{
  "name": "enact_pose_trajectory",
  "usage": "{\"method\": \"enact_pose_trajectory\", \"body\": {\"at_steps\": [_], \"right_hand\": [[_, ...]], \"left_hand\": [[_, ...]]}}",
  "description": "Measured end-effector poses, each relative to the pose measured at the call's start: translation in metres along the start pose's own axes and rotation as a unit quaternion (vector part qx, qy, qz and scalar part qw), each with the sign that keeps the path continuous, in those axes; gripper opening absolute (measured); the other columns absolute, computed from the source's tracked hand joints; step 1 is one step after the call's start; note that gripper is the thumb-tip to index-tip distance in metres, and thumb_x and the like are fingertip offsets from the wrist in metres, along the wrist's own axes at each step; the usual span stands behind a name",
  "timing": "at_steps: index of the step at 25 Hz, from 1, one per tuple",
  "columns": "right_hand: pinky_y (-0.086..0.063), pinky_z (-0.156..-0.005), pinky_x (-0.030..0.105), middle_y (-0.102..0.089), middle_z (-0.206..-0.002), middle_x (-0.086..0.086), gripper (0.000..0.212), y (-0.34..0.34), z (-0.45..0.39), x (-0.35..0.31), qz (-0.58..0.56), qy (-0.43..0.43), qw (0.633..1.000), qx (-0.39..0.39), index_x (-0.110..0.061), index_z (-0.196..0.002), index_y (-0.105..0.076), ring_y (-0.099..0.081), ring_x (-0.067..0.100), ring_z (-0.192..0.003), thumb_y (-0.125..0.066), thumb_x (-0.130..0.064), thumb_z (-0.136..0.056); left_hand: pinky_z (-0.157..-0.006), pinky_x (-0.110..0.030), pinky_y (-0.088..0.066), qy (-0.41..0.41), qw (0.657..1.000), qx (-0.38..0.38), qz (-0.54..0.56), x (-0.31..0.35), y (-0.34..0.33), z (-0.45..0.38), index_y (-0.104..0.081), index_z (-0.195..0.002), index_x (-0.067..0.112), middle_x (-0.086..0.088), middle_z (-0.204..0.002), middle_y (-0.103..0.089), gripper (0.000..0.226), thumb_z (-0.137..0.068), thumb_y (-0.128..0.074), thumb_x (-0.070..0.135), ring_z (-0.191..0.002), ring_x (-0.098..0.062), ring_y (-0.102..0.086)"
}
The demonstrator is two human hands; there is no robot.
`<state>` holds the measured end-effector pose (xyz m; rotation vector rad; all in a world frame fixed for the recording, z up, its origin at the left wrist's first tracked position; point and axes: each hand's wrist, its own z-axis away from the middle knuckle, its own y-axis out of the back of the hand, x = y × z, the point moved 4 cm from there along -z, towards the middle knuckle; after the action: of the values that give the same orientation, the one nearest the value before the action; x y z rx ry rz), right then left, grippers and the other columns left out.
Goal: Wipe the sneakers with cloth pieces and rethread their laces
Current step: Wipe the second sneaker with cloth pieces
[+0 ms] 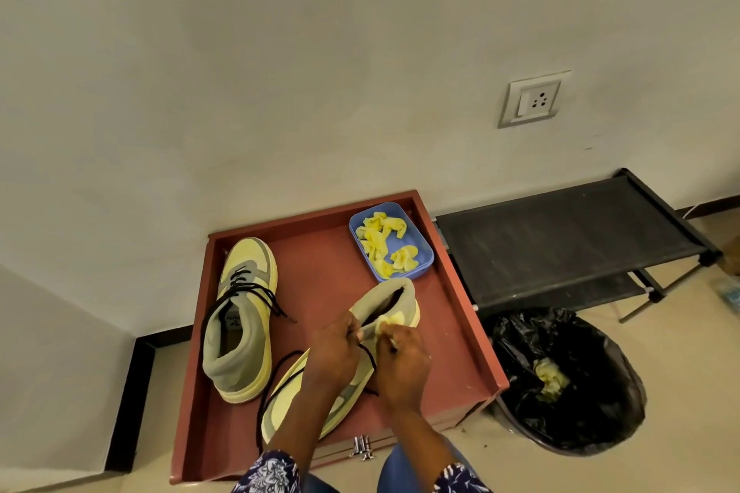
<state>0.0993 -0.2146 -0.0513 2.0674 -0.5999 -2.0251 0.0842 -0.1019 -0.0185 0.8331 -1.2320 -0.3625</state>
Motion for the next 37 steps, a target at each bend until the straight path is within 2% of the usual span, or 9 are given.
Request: {"method": "enact_pose_trajectory", "body": {"at_steps": [4,8,13,18,21,26,29,34,37], "right_hand": [[-0.043,-0.067,0.011,-0.065,-0.085,0.008,0.014,-0.009,0.008,0.0,0.014,0.092,0.995,-0.041,-0.006,-0.088,-0.072,-0.061,0.015,-0.074,-0.062,-0.009,-0.079],[-0.041,-0.069,0.018,-0.067,-0.093,0.009,0.013,0.006,-0.021,0.021,-0.019,-0.071,0.997,0.003,-0.005,-0.091,-0.072,-0.058,0.017,-0.08,-0.063,-0.003,-0.081],[-0.054,-0.08,0.037,-0.071,-0.096,0.009,0.018,0.01,-0.057,0.037,-0.079,-0.207,0.975,-0.018,-0.01,-0.098,-0.071,-0.064,0.026,-0.088,-0.06,-0.007,-0.084],[-0.052,-0.083,0.031,-0.069,-0.096,-0.001,0.022,0.011,-0.081,0.023,-0.107,-0.19,0.971,-0.096,-0.012,-0.106,-0.07,-0.063,0.015,-0.091,-0.058,-0.008,-0.088],[-0.053,-0.082,0.035,-0.07,-0.099,0.005,0.023,0.005,-0.05,0.032,-0.068,-0.16,0.983,-0.056,-0.013,-0.105,-0.07,-0.064,0.019,-0.092,-0.058,-0.007,-0.087],[-0.05,-0.086,0.031,-0.063,-0.098,0.006,0.023,0.0,-0.012,0.034,-0.123,-0.184,0.975,-0.003,-0.005,-0.104,-0.069,-0.061,0.021,-0.095,-0.06,0.0,-0.085],[-0.046,-0.081,0.029,-0.068,-0.102,0.014,0.023,-0.001,-0.042,0.032,-0.061,-0.176,0.982,-0.02,-0.006,-0.105,-0.07,-0.062,0.03,-0.097,-0.056,-0.003,-0.087],[-0.048,-0.08,0.03,-0.07,-0.106,0.012,0.028,-0.008,-0.099,0.021,0.064,-0.088,0.981,-0.16,-0.01,-0.106,-0.07,-0.063,0.028,-0.101,-0.051,-0.005,-0.087],[-0.039,-0.066,0.025,-0.07,-0.093,0.015,0.027,-0.007,-0.079,0.03,0.083,-0.078,0.986,-0.123,-0.007,-0.096,-0.072,-0.064,0.029,-0.086,-0.047,-0.008,-0.087]], "left_hand": [[-0.052,-0.01,-0.034,-0.008,1.0,-0.002,-0.004,-0.001,0.001,0.001,-0.037,-0.063,0.027,0.009,-0.058,-0.044,0.038,-0.087,-0.054,0.003,-0.054,-0.003,-0.04],[-0.05,-0.016,-0.031,-0.008,1.0,-0.003,0.006,-0.003,0.001,0.001,-0.037,-0.063,0.028,0.007,-0.056,-0.043,0.038,-0.087,-0.054,0.004,-0.051,-0.005,-0.037],[-0.049,-0.016,-0.032,-0.017,0.999,-0.033,0.0,-0.005,0.0,0.002,-0.038,-0.068,0.031,0.008,-0.057,-0.043,0.036,-0.09,-0.051,0.005,-0.051,-0.006,-0.037],[-0.047,-0.016,-0.033,-0.013,1.0,-0.025,0.011,-0.007,-0.001,0.004,-0.04,-0.067,0.026,0.007,-0.052,-0.041,0.033,-0.091,-0.049,0.005,-0.044,-0.008,-0.037],[-0.047,-0.016,-0.033,-0.015,1.0,-0.013,0.01,-0.007,-0.003,0.004,-0.044,-0.071,0.017,0.005,-0.051,-0.038,0.025,-0.091,-0.048,0.002,-0.047,-0.004,-0.044],[-0.046,-0.015,-0.031,-0.023,1.0,-0.019,0.008,-0.008,-0.003,0.007,-0.044,-0.074,0.014,0.003,-0.051,-0.037,0.02,-0.092,-0.047,0.005,-0.048,-0.004,-0.043],[-0.047,-0.016,-0.032,-0.029,0.999,-0.03,-0.001,-0.009,-0.003,0.01,-0.046,-0.077,0.013,0.004,-0.052,-0.037,0.017,-0.092,-0.046,0.006,-0.047,-0.007,-0.041],[-0.046,-0.019,-0.029,-0.007,0.999,-0.044,0.002,-0.017,-0.005,0.008,-0.048,-0.079,0.014,0.002,-0.053,-0.04,0.016,-0.093,-0.045,0.007,-0.045,-0.009,-0.033],[-0.044,-0.019,-0.03,-0.003,0.999,-0.038,0.004,-0.016,-0.007,0.008,-0.043,-0.074,0.022,0.002,-0.053,-0.04,0.024,-0.094,-0.044,0.008,-0.047,-0.011,-0.033]]}}
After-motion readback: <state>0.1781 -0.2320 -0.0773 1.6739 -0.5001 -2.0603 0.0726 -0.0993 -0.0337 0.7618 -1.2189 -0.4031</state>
